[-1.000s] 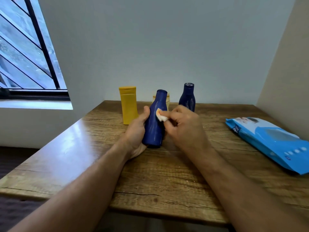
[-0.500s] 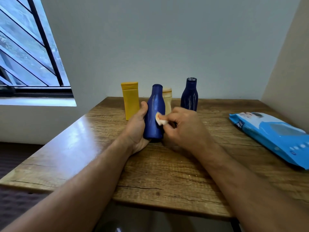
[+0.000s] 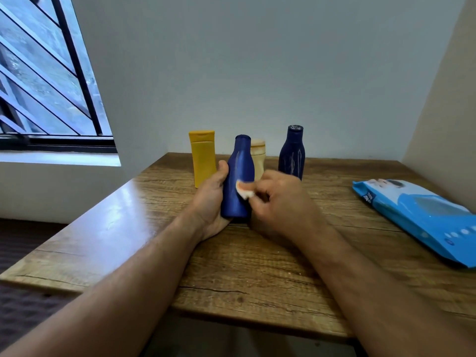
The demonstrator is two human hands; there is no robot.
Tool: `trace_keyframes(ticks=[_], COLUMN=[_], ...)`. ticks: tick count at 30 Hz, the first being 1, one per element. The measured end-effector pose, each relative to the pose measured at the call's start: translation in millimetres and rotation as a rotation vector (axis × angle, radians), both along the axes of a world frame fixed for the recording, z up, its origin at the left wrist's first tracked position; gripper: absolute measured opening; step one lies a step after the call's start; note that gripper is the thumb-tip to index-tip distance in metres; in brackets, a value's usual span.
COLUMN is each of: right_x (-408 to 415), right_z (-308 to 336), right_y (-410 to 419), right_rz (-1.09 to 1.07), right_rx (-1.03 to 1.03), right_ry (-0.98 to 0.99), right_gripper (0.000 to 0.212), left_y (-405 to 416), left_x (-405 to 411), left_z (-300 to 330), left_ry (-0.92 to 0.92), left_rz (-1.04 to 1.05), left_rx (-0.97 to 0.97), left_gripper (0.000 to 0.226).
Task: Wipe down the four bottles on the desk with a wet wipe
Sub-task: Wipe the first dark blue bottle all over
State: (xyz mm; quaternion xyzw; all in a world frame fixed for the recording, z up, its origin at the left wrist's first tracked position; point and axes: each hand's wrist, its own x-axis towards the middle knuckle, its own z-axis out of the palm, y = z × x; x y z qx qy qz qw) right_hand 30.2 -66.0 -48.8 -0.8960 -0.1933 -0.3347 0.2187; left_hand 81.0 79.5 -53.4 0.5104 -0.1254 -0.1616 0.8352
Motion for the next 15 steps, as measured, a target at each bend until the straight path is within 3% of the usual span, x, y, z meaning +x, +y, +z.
trace_keyframes(ticks=[4,11,15], right_x=[12,-3,-1], right_z=[8,-3,1], right_y=[7,-2,-2], right_rz=[-0.082,0.136,0.010], right_rx=[0.172,-0.131,0.031], right_ry=[-0.100,0.111,0.029], right_gripper=[0.028,0.027,0.025], left_y=[-1,3,4], left_x=[-3,0,-3], left_z=[0,-1,-1], left_ry=[-0.027,0.007,-0.015], left_rz=[-0.020,0.006,-0.034], left_rx=[-0.006,-0.010,-0.023], left_gripper=[0.049,0.053,0.050])
